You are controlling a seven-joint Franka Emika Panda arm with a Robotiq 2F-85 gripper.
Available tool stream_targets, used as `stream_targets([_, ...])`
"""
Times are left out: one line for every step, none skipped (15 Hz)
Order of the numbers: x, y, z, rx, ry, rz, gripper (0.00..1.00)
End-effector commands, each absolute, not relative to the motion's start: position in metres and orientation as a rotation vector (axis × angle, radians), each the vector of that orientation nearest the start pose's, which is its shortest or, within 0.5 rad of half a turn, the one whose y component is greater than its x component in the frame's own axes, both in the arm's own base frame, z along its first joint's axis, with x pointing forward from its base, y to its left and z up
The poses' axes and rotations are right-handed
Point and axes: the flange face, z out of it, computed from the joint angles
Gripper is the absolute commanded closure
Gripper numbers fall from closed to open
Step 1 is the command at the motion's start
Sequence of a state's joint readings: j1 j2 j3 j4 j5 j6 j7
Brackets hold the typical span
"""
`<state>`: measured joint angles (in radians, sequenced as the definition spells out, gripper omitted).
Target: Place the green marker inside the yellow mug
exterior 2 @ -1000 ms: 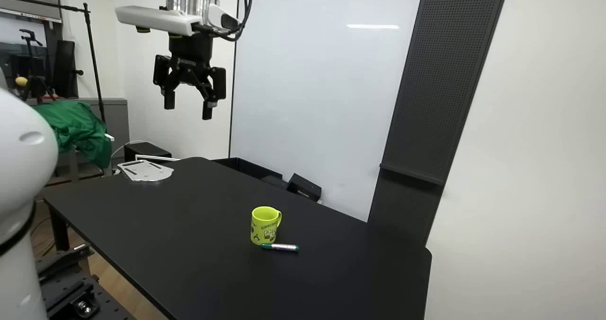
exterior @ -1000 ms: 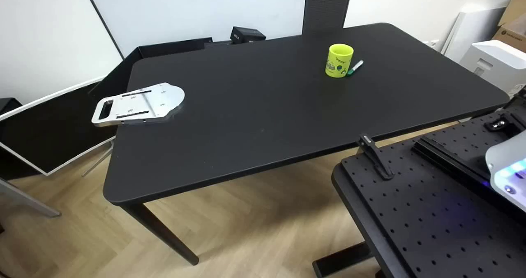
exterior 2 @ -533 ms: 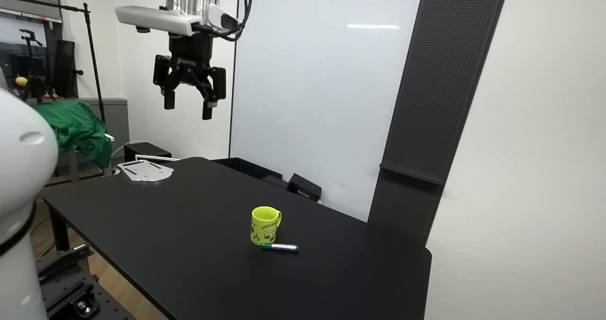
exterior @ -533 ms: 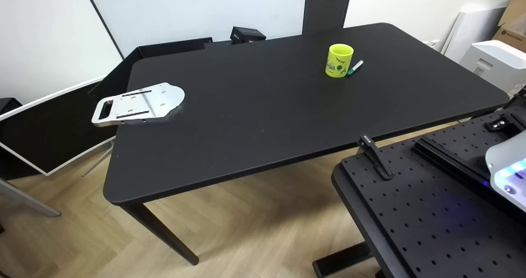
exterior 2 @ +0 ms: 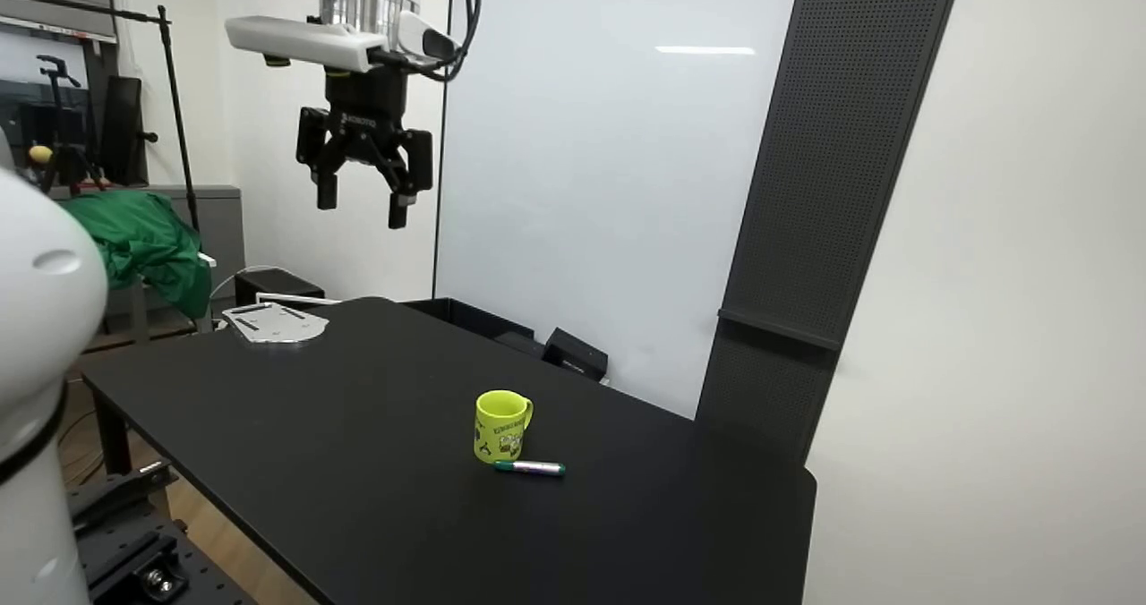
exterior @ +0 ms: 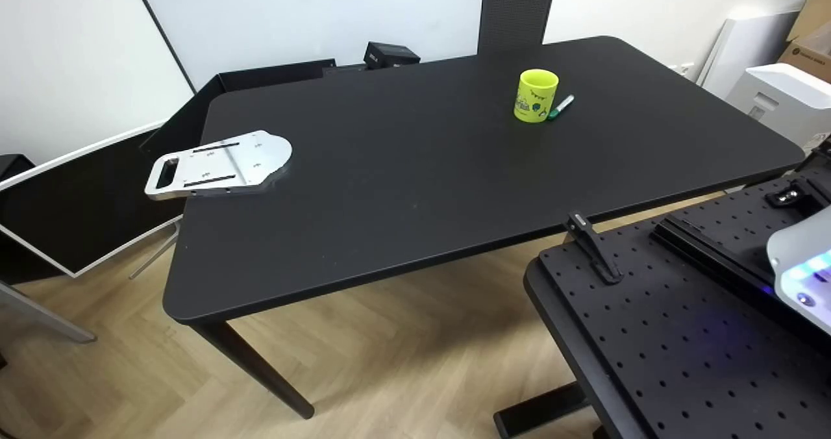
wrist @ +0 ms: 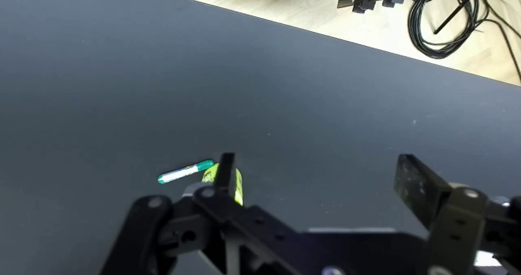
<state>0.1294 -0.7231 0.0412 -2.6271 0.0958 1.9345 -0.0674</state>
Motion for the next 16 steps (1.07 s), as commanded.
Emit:
stream_targets([0.362,0.054,0.469,-3.088,-0.233,-0.059,0.0])
stream_targets([0.373,0.049,0.465,-3.091,-0.214,-0.062,0.0])
stream_targets([0.384,0.045,0.461,-3.097,-0.193,-0.066,0.0])
stream_targets([0.399,0.04,0.454,-3.106,-0.171,-0.06,0.0])
stream_targets([0.412,0.035,0.449,-3.114,-0.15,-0.055,0.0])
stream_targets([0.426,0.03,0.442,-3.12,-0.131,-0.048,0.0])
stream_targets([0.441,0.024,0.434,-3.13,-0.107,-0.038,0.0])
stream_targets([0.455,0.018,0.428,-3.139,-0.085,-0.03,0.0])
stream_targets([0.47,0.011,0.42,-3.148,-0.061,-0.014,0.0])
stream_targets([0.483,0.005,0.413,-3.155,-0.039,-0.004,0.0])
stream_targets([0.498,-0.002,0.405,-3.163,-0.008,0.011,0.0])
stream_targets([0.511,-0.009,0.398,-3.169,0.02,0.026,0.0])
stream_targets([0.523,-0.015,0.392,-3.177,0.052,0.04,0.0])
stream_targets([0.534,-0.022,0.385,-3.184,0.083,0.058,0.0])
stream_targets([0.546,-0.03,0.378,-3.19,0.12,0.074,0.0])
stream_targets([0.556,-0.035,0.372,-3.194,0.152,0.088,0.0])
